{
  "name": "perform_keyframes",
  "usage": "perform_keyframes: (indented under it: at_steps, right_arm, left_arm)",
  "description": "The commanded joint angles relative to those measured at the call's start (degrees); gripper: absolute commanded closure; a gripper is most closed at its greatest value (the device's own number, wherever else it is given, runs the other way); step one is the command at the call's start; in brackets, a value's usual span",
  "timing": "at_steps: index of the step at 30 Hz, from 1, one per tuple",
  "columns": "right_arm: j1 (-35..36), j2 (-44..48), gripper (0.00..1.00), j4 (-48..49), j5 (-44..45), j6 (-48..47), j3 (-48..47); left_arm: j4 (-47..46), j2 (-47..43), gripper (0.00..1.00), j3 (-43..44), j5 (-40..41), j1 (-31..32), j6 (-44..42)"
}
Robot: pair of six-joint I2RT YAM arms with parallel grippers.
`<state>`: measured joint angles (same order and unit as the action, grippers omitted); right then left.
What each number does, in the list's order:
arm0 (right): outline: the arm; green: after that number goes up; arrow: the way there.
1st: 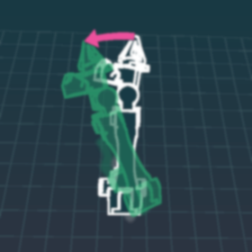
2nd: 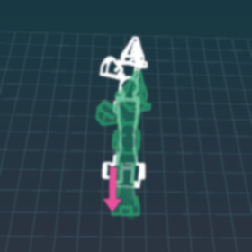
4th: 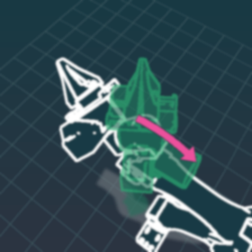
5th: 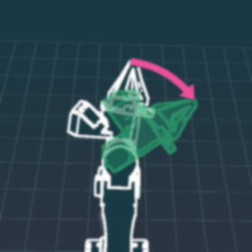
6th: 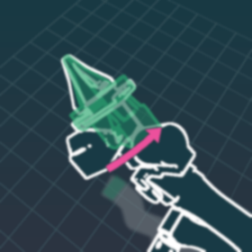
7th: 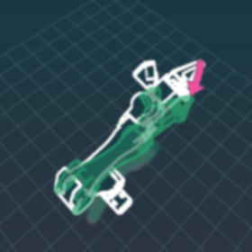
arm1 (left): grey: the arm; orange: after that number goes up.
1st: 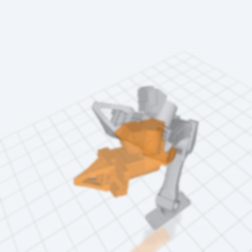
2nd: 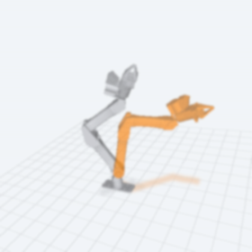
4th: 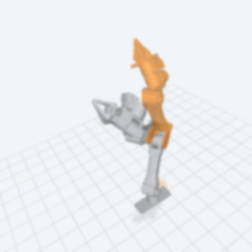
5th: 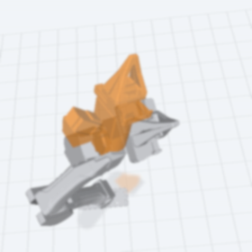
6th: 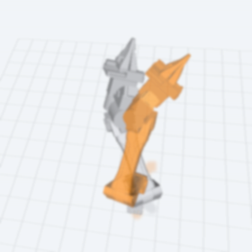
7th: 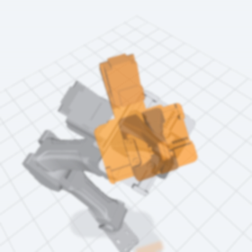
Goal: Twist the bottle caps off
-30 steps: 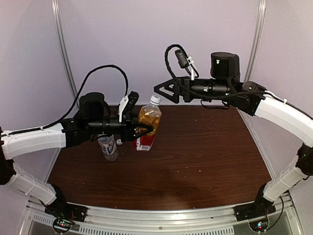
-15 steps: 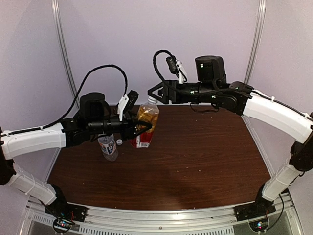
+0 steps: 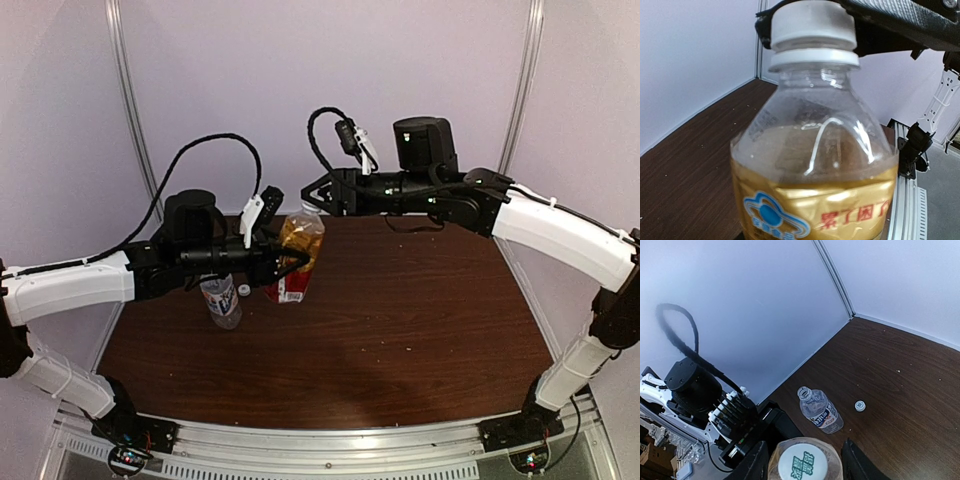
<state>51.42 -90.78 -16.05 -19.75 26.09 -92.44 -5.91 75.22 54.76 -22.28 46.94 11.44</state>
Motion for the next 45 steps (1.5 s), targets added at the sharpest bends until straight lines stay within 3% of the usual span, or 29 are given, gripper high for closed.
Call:
perform_keyframes:
  at_steps: [1, 15, 20, 25, 29, 34, 45]
  right_arm:
    - [0.34, -0.59, 0.52, 0.72, -1.30, 0.16, -1.07]
    - [0.06, 1.37, 0.75, 3.06, -2.55, -4.53, 1.24]
    - [-1.54, 2.48, 0.79, 5.17, -11.23, -13.81, 2.90]
    - [-2.83, 2.27, 0.76, 1.54, -25.81, -27.31, 1.93]
    - [-3.87, 0.58, 0.74, -2.74, -37.57, -33.45, -0.24]
    - [-4.31, 0.03, 0.73, -2.79, -40.69, -33.18, -0.28]
    - [-4.31, 2.45, 0.59, -0.87, -32.46, -27.41, 1.30]
  left_arm:
    - [-2.16, -1.12, 0.61, 1.31, 1.08, 0.25, -0.51]
    - [-3.08, -2.02, 0.61, 0.43, 0.55, 0.26, -0.46]
    - [-5.56, -3.07, 0.61, -0.76, -8.48, 0.25, -0.68]
    - [-10.88, -3.39, 0.61, -1.41, -28.52, 0.24, 1.33]
    - [-13.56, -2.71, 0.61, -1.24, -36.21, 0.26, 4.25]
    - [-14.42, -2.19, 0.61, -1.33, -37.13, 0.24, 4.83]
    - [-14.26, -1.44, 0.61, -1.83, -33.34, 0.23, 4.25]
